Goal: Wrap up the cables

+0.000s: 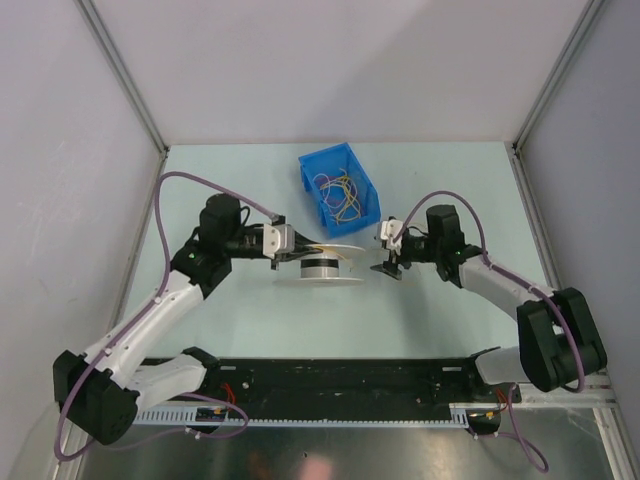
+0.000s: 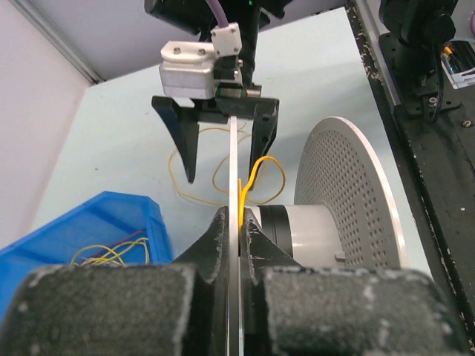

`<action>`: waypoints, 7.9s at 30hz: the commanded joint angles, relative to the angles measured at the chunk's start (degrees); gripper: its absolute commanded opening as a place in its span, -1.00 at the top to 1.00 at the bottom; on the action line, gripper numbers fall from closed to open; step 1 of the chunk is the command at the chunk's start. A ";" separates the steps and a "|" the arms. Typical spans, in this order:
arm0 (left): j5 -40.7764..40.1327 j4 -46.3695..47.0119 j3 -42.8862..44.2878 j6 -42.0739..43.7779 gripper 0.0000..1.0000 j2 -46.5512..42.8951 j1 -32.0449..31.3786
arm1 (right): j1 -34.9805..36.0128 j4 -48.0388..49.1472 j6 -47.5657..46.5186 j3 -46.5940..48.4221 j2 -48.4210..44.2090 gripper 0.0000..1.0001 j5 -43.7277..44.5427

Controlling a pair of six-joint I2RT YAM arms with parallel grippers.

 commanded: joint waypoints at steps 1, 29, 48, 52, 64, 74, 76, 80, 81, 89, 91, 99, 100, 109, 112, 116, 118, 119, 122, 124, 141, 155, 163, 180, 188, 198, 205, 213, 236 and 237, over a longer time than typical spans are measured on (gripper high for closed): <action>2.52 1.20 4.64 1.63 1.00 -0.84 0.49 | 2.57 18.49 0.81 -0.17 3.35 -0.57 -1.33; -3.78 1.61 14.37 -9.98 1.00 0.06 5.41 | -8.16 -1.32 -12.10 0.07 6.98 1.00 -2.67; -22.16 11.40 27.28 -49.42 1.00 7.34 6.39 | -3.32 15.79 15.34 2.48 1.52 -0.44 2.69; -26.11 11.32 30.63 -52.37 1.00 7.67 6.43 | -1.93 16.66 19.10 3.20 1.11 -0.77 6.15; -34.85 10.73 32.93 -57.66 1.00 5.45 6.48 | 1.51 24.82 34.34 5.46 8.21 -0.72 13.12; -49.20 8.74 33.51 -64.11 1.00 4.92 6.57 | 3.35 23.78 38.47 9.99 16.27 0.59 11.22; -54.00 6.94 34.04 -64.21 1.00 5.30 5.84 | 4.20 21.40 35.83 10.00 14.57 0.86 10.73; -65.14 0.57 35.90 -62.20 1.00 7.44 3.21 | 8.49 10.92 24.37 9.99 6.75 0.99 9.35; -67.98 -0.65 36.26 -61.41 1.00 8.03 2.30 | 9.96 7.58 20.87 10.00 3.73 1.00 9.05; -87.06 -3.71 34.30 -50.47 1.00 13.42 -5.48 | 21.63 -10.55 5.74 13.54 -12.66 1.00 15.29; -87.10 -3.73 32.15 -49.07 1.00 14.25 -5.76 | 23.51 -12.10 4.51 15.30 -14.79 1.00 18.01; -66.89 -2.80 21.41 -40.52 1.00 12.44 -7.56 | 25.26 -10.03 2.19 21.08 -15.29 1.00 27.68; -63.72 -2.64 20.22 -38.92 1.00 11.76 -7.92 | 24.98 -9.23 1.87 21.52 -14.81 1.00 28.45; -47.44 -2.43 14.05 -27.68 1.00 5.58 -10.40 | 21.54 1.92 4.13 27.54 -9.46 1.00 31.47; -43.50 -2.78 12.53 -24.47 1.00 2.97 -10.72 | 19.17 3.79 5.25 29.20 -7.19 1.00 31.60; -35.72 -3.42 10.92 -21.57 1.00 -1.14 -9.81 | 14.12 3.37 6.45 29.59 -5.96 1.00 31.09; -31.33 -3.70 11.65 -21.76 1.00 -2.55 -8.58 | 11.16 1.69 7.43 29.64 -5.84 1.00 30.15; -29.81 -3.75 12.53 -21.94 1.00 -3.16 -8.04 | 9.67 0.94 8.10 29.62 -5.86 1.00 29.42; -25.98 -3.79 16.88 -23.61 1.00 -3.80 -6.73 | 6.10 -0.98 10.74 29.59 -5.71 1.00 27.62; -24.92 -3.80 20.61 -25.85 1.00 -3.32 -6.12 | 4.58 -2.63 12.02 29.55 -5.34 0.99 26.45; -48.30 -3.50 55.90 -46.31 1.00 9.54 -4.33 | -0.94 -14.11 27.23 27.46 -9.67 -0.98 15.30; -65.89 -3.52 55.32 -55.80 1.00 6.83 -4.33 | 3.76 -7.44 30.65 23.62 -6.27 -0.99 8.76; -69.50 -3.54 53.13 -58.85 1.00 5.99 -4.31 | 12.55 15.42 32.40 18.78 -0.65 -0.99 19.01; -68.60 -3.55 52.32 -64.29 1.00 6.15 -4.25 | 18.89 34.21 26.52 18.39 12.44 -0.22 17.97; -68.21 -3.54 51.39 -64.35 1.00 5.92 -4.25 | 18.43 30.13 26.25 18.35 10.64 -0.60 17.27; -67.88 -3.53 50.77 -63.89 1.00 5.65 -4.23 | 12.36 23.03 22.77 18.35 6.98 -0.67 19.95; -68.09 -3.57 49.33 -63.69 1.00 5.06 -4.22 | 13.94 18.08 26.58 18.39 2.67 -0.79 16.88; -68.06 -3.50 48.74 -64.47 1.00 4.80 -4.12 | 19.24 24.93 30.44 18.44 8.52 -0.80 15.68; -50.85 -3.58 40.58 -74.13 1.00 1.73 8.70 | 0.82 14.55 30.12 18.00 2.68 1.00 25.67; -49.81 -3.56 39.52 -74.49 1.00 1.31 9.35 | -0.38 13.70 29.46 18.00 2.09 1.00 25.47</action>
